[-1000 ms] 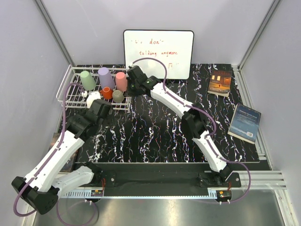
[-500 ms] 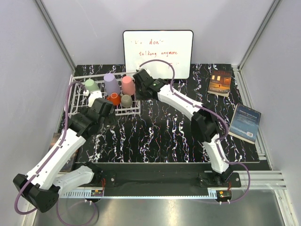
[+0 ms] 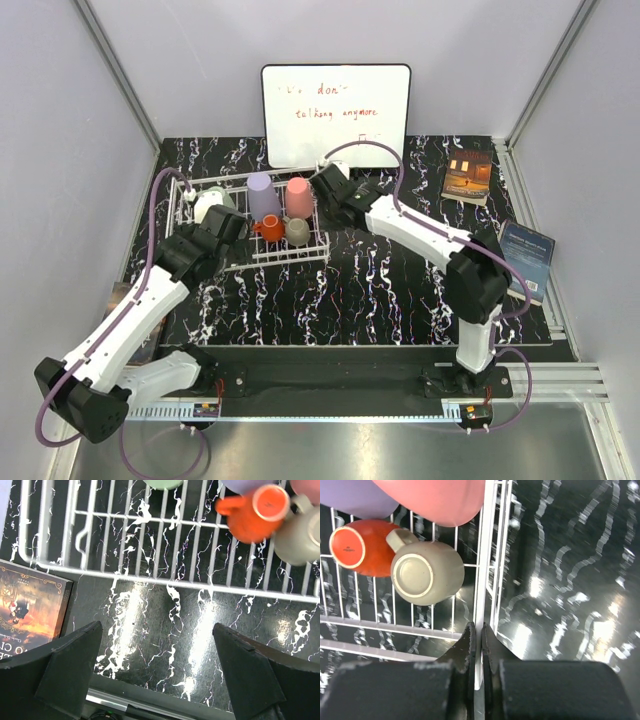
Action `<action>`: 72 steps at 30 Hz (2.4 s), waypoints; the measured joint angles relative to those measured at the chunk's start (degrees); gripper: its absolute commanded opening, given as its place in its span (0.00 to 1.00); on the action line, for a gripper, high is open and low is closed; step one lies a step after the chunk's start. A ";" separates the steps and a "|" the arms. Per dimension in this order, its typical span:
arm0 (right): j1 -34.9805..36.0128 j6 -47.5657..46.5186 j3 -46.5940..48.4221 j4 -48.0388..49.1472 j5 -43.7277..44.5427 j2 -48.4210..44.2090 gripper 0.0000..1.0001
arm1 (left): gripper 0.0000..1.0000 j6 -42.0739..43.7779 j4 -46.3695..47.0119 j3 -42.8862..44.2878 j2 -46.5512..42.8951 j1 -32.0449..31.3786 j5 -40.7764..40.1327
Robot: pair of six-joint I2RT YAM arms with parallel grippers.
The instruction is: Unload the cups from the dish rack
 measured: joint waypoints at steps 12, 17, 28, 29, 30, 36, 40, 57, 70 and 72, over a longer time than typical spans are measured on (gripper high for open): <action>-6.84 -0.79 -15.58 -0.31 0.04 -13.31 0.00 | 0.99 -1.22 0.35 0.46 1.73 0.00 -0.70; -10.71 -2.19 -21.07 -1.31 0.48 -18.73 0.00 | 0.99 -1.62 0.33 2.62 3.02 0.07 -2.91; -11.98 -2.45 -27.15 -2.38 1.33 -25.18 0.00 | 0.99 -1.79 2.14 4.57 14.99 5.01 -5.55; -11.98 -2.43 -27.39 -2.40 1.29 -25.46 0.00 | 0.99 -1.57 2.91 4.57 16.31 5.73 -5.27; -11.98 -2.40 -27.63 -2.40 1.25 -25.75 0.00 | 0.96 -1.40 3.72 4.57 17.49 6.38 -4.85; -11.98 -2.38 -28.81 -2.49 1.01 -27.04 0.00 | 0.39 0.37 9.11 4.59 21.05 9.77 -2.80; -11.82 -1.90 -30.12 -2.16 0.22 -28.44 0.00 | 0.00 1.57 12.33 5.01 22.56 9.49 0.96; -14.99 -3.43 -30.08 -3.02 0.42 -28.65 0.00 | 0.00 3.67 15.06 0.11 16.85 6.08 4.22; -20.39 -7.34 -17.62 -10.80 0.37 -17.90 0.00 | 0.00 -4.02 8.26 -5.14 8.66 -8.52 0.81; -20.96 -8.50 -15.32 -11.72 0.44 -15.93 0.00 | 0.00 -5.51 6.67 -5.14 8.70 -11.93 -1.09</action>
